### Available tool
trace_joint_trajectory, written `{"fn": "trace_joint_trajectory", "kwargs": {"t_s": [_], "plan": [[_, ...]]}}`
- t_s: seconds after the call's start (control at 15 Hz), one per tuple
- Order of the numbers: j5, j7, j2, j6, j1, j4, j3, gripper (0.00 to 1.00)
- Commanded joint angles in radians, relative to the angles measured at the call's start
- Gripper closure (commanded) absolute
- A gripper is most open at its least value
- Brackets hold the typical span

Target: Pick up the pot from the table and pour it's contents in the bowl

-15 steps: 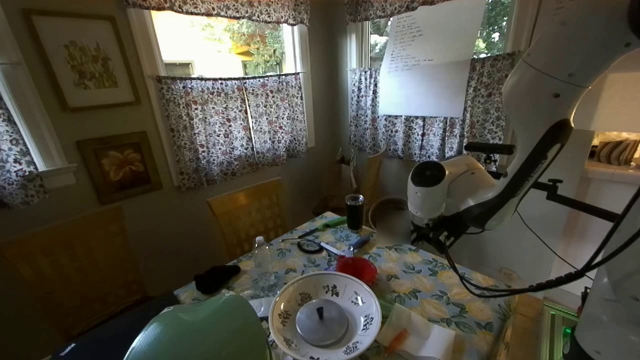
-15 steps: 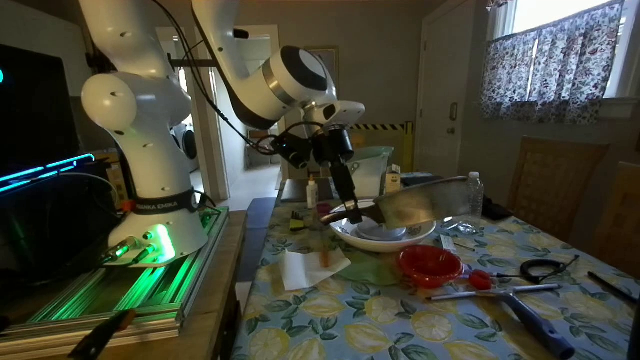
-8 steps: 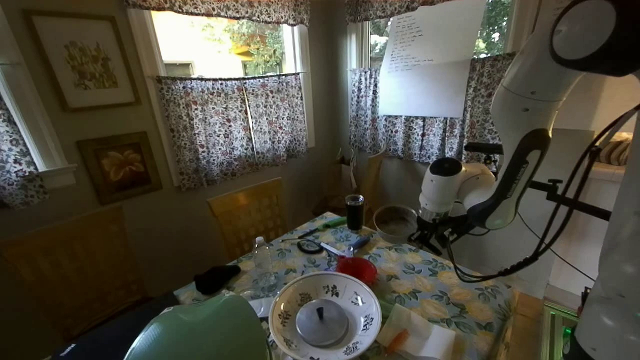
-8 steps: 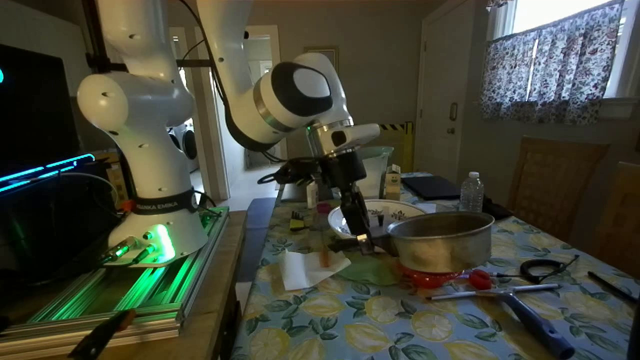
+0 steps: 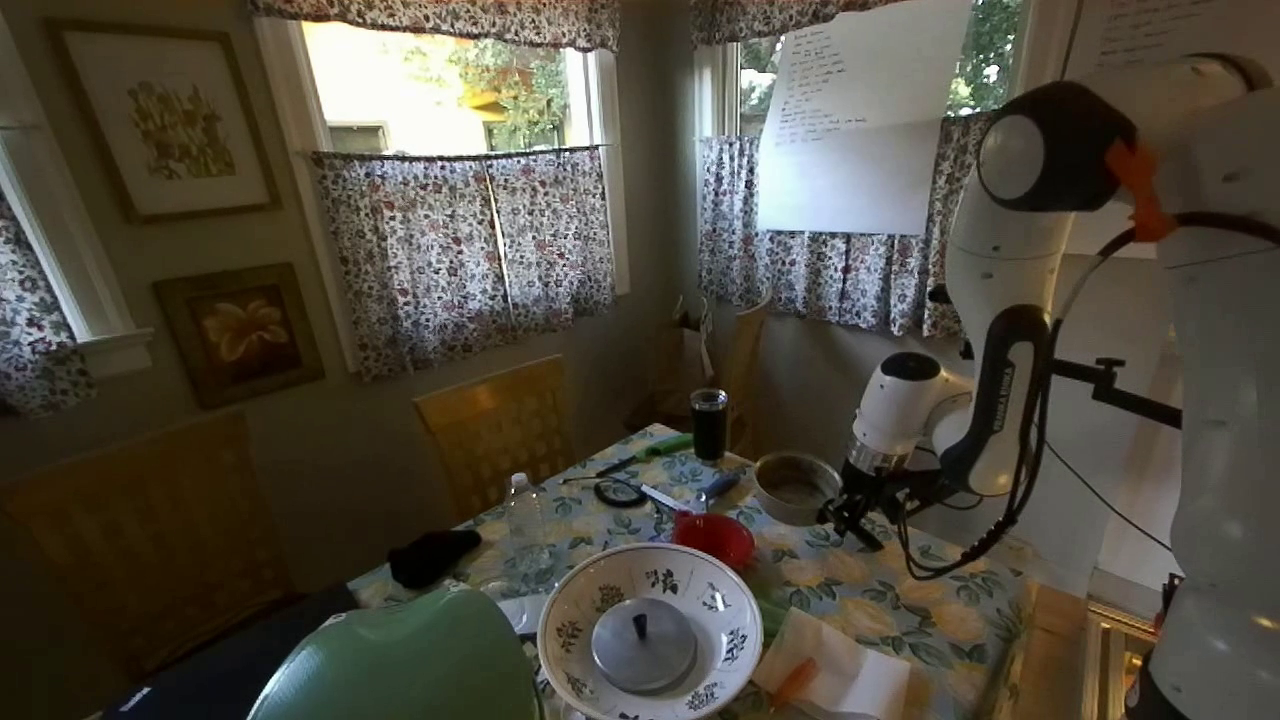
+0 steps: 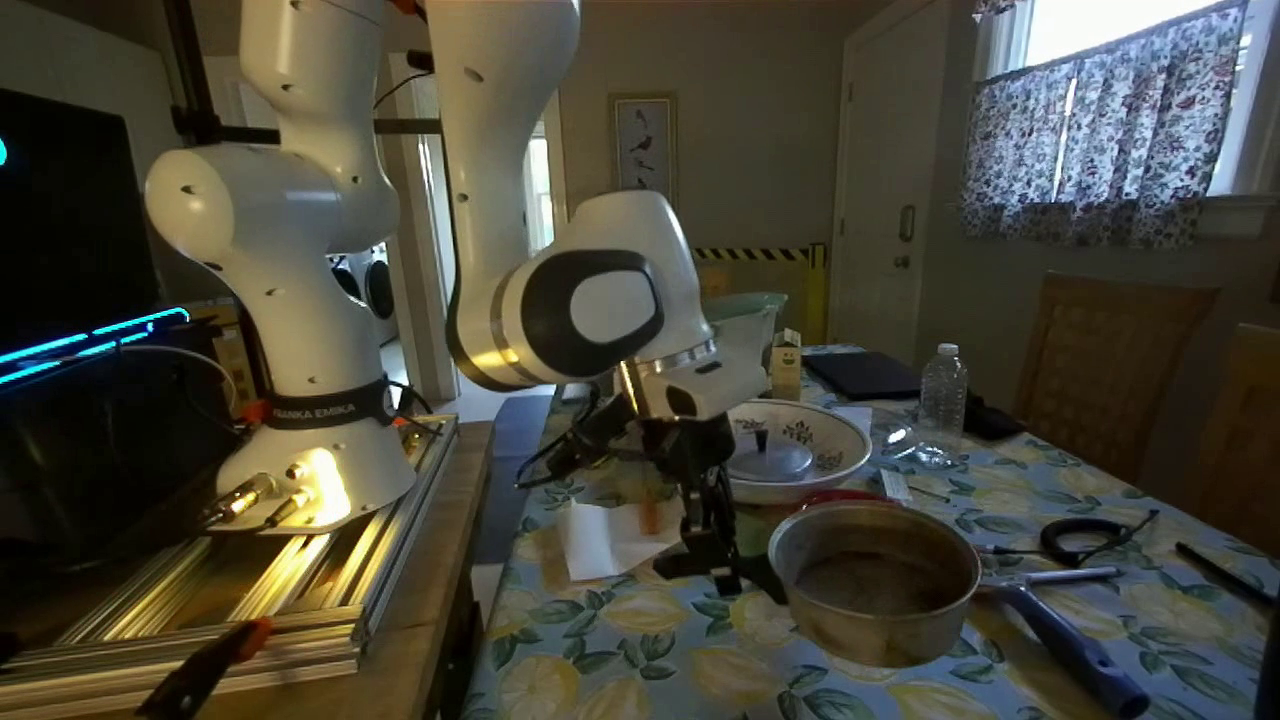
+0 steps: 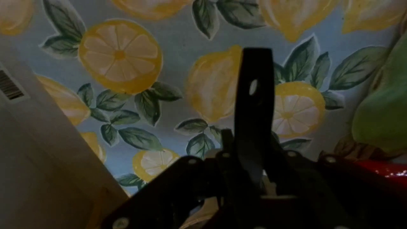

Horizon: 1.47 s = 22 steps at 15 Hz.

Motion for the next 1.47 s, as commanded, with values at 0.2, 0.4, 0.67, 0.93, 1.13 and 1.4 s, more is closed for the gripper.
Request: {"fn": "trace_joint_trajectory", "kwargs": {"t_s": [0.2,0.4,0.67,0.93,1.13,1.4], "plan": [[0.143,-0.158,0.121,0.025,-0.224,0.08,0.184,0.94],[0.142,-0.171,0.135,0.006,-0.319,0.117,0.276,0.94],[0.146,-0.193,0.122,-0.024,-0.406,0.143,0.363,0.94],[0.158,-0.221,0.122,-0.071,-0.458,0.163,0.434,0.94],[0.164,-0.241,0.123,-0.118,-0.475,0.173,0.471,0.94],[0.513,-0.553,0.115,-0.112,-0.347,0.138,0.395,0.94]]}}
